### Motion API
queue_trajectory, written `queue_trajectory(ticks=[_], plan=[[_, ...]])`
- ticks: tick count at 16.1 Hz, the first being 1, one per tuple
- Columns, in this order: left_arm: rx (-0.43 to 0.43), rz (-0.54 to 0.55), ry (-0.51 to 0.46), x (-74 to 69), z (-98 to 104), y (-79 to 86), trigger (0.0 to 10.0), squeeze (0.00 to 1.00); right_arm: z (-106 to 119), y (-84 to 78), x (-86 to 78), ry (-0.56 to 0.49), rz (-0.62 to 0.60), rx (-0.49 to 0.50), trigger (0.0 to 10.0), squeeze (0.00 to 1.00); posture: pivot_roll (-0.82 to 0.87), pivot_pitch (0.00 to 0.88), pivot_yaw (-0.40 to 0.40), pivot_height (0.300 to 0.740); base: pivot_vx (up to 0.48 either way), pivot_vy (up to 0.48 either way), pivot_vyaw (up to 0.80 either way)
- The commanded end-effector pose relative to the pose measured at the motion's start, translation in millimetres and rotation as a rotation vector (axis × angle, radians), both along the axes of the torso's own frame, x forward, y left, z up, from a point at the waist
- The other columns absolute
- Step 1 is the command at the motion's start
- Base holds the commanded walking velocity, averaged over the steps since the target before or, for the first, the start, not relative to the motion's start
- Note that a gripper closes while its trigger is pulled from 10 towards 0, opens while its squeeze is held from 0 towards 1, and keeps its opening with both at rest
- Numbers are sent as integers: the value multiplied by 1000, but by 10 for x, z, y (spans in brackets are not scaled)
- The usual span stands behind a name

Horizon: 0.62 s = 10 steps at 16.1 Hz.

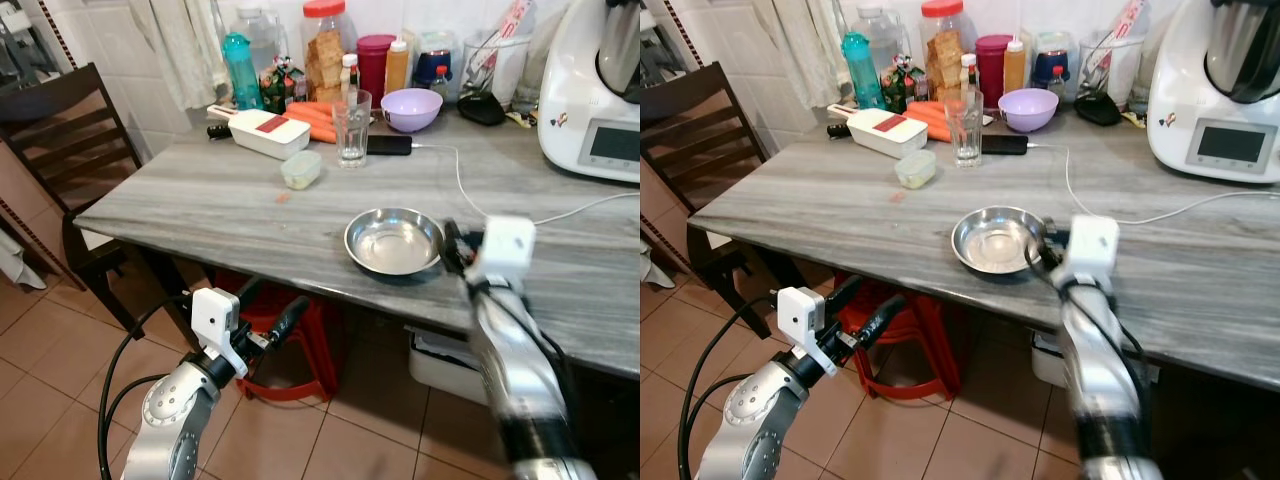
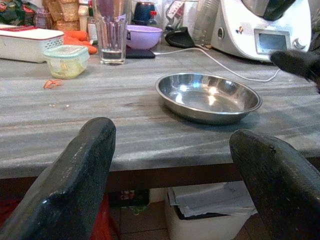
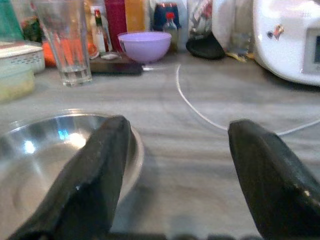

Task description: Setting the table

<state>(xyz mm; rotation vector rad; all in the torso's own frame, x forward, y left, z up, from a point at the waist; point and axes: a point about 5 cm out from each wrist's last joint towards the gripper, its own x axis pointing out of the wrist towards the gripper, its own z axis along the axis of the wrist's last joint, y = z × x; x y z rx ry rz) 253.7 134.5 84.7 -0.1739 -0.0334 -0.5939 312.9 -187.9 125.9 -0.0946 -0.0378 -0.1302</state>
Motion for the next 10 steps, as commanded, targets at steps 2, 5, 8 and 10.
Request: queue_trajectory(ticks=[2,5,8,10], plan=[[19,0,-2,-1,5,52,10000,0,21,4,-173,-26,19,-40,10000,1000,-110,0,123,740,0,0,0],[21,-18,4,3,0,50,10000,0,-33,40,-334,-7,39,-24,10000,1000,-119,0,132,740,0,0,0],[38,-60,24,-10,-29,31,10000,0,-51,96,-433,13,66,-12,10000,1000,-120,0,135,740,0,0,0],[41,-47,21,-10,-33,41,10000,0,-45,114,-443,18,78,11,10000,1000,-117,0,133,740,0,0,0]])
